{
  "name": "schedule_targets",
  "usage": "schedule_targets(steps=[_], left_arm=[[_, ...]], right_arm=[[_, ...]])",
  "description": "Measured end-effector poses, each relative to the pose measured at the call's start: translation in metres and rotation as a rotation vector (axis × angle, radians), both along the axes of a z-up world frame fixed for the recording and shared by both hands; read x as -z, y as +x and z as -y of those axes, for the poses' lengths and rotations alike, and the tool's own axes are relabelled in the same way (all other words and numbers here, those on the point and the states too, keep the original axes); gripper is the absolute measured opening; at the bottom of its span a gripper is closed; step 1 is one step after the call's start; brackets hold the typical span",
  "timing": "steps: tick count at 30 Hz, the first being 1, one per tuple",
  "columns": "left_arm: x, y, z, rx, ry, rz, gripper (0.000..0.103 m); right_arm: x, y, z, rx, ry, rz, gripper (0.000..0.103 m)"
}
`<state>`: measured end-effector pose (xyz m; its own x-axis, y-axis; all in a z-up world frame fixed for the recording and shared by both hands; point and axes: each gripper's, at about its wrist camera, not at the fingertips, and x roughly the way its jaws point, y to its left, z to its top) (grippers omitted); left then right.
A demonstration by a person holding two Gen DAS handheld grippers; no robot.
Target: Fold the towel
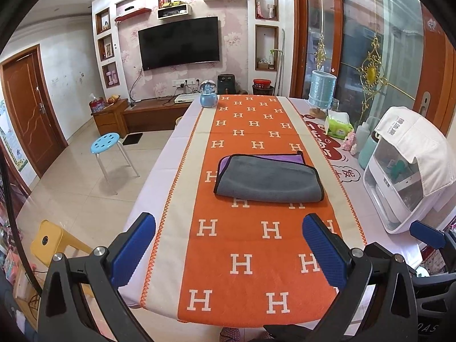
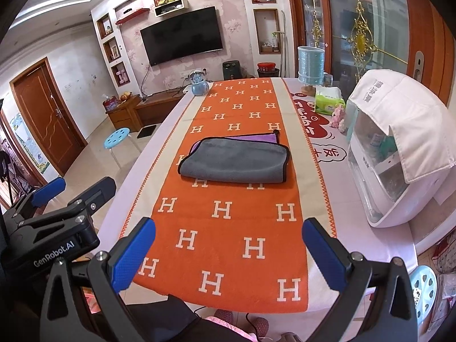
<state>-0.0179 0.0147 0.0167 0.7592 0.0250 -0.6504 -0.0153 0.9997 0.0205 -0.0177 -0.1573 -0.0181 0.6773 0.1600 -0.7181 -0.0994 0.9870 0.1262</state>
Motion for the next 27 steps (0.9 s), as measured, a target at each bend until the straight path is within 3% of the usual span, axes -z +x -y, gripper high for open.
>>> schedule_targets(steps=[27], left_arm=[[0.004, -0.0007, 0.0019, 0.001, -0.003, -0.003, 0.102]], right_arm=[[0.0025, -0.0003, -0.0025, 0.002, 0.001, -0.005, 0.103]])
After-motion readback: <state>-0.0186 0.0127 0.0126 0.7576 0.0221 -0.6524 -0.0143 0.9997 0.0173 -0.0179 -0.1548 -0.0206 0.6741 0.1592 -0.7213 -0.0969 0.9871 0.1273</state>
